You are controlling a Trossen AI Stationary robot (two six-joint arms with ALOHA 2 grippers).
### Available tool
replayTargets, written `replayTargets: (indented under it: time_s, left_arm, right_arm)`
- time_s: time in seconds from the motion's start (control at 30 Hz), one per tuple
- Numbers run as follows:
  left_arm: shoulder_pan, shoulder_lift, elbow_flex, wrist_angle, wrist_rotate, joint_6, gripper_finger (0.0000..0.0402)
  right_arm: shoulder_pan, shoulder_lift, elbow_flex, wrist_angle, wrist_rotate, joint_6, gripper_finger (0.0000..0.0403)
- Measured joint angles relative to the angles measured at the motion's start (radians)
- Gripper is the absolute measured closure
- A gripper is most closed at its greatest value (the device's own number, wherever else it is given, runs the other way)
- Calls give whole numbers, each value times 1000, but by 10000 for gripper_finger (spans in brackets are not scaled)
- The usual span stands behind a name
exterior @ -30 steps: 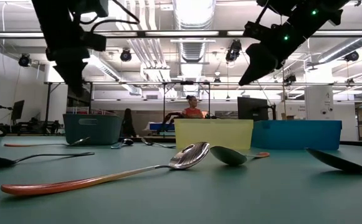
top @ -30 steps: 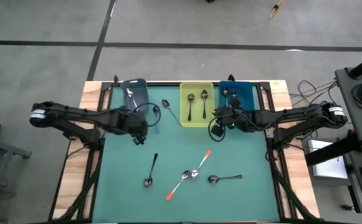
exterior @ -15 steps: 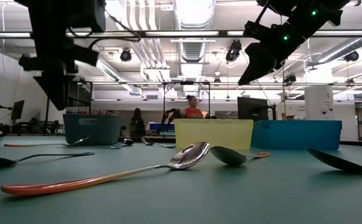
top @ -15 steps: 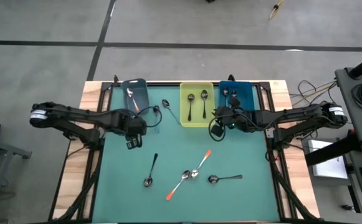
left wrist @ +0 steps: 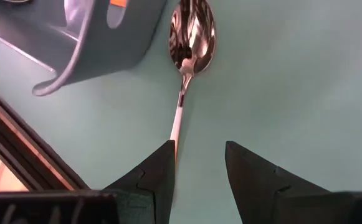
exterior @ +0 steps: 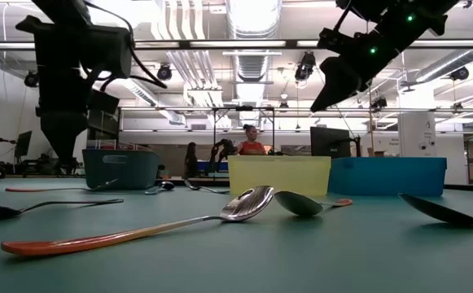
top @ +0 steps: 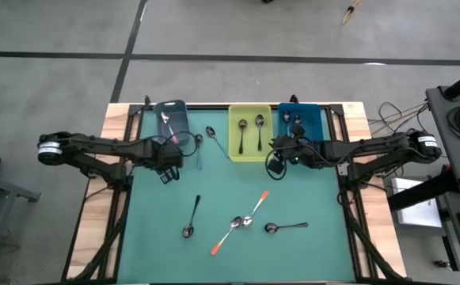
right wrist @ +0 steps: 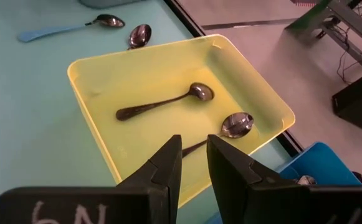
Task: Sort silverware by color (type)
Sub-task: Put the orange spoon into the green bin
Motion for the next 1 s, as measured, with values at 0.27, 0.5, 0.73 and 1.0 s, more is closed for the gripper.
replayTargets:
  time_s: [0.27,0.5,0.73,1.0]
  left_arm:
    - [8,0,-11,23,-74,-70,279]
    - [8,0,-45,73,-84,-71,279]
    - [8,0,-50,103,-95,-81,279]
    - [8,0,-102,148,-129,-162,279]
  right_arm:
    - [0,0,-1,5,0,-2,335]
    - [0,0,-1,5,0,-2,335]
    - [0,0,-2,5,0,-8,335]
    - [0,0,-4,5,0,-9,335]
